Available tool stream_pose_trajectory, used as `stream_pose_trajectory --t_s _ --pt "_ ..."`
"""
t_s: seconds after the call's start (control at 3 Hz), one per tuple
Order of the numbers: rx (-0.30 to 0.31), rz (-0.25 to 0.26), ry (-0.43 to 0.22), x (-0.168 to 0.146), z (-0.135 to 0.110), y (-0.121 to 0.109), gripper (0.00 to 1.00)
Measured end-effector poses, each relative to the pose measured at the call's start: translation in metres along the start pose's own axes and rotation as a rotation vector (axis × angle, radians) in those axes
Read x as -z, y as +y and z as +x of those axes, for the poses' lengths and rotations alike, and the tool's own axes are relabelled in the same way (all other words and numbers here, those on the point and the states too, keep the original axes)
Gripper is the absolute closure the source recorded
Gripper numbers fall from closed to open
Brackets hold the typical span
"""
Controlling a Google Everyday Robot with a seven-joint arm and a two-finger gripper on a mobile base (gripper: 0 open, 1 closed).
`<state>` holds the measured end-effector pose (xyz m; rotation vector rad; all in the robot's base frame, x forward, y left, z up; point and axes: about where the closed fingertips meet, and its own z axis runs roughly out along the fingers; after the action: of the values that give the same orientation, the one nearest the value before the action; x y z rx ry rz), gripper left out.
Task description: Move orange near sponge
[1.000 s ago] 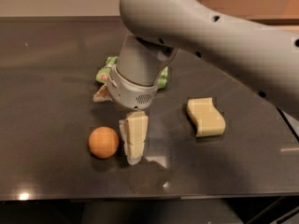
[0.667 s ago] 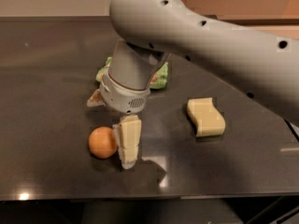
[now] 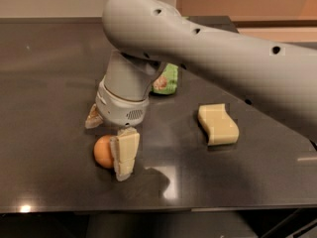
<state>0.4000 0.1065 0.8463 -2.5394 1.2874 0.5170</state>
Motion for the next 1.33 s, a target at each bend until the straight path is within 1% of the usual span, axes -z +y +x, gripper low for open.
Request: stream_pose_trajectory --t_s 0.33,0.67,1.0,1.33 --pt "0.007 -0.005 -0.001 -0.002 -0.003 -0.001 0.41" --pt "-0.001 0.006 -0.009 0.007 -0.001 -0.003 0.65" --pt "-0.05 0.048 0.005 0.026 0.011 -0.009 0.88" --pt "-0.143 0.107 0.035 0.048 0.04 -0.016 1.0"
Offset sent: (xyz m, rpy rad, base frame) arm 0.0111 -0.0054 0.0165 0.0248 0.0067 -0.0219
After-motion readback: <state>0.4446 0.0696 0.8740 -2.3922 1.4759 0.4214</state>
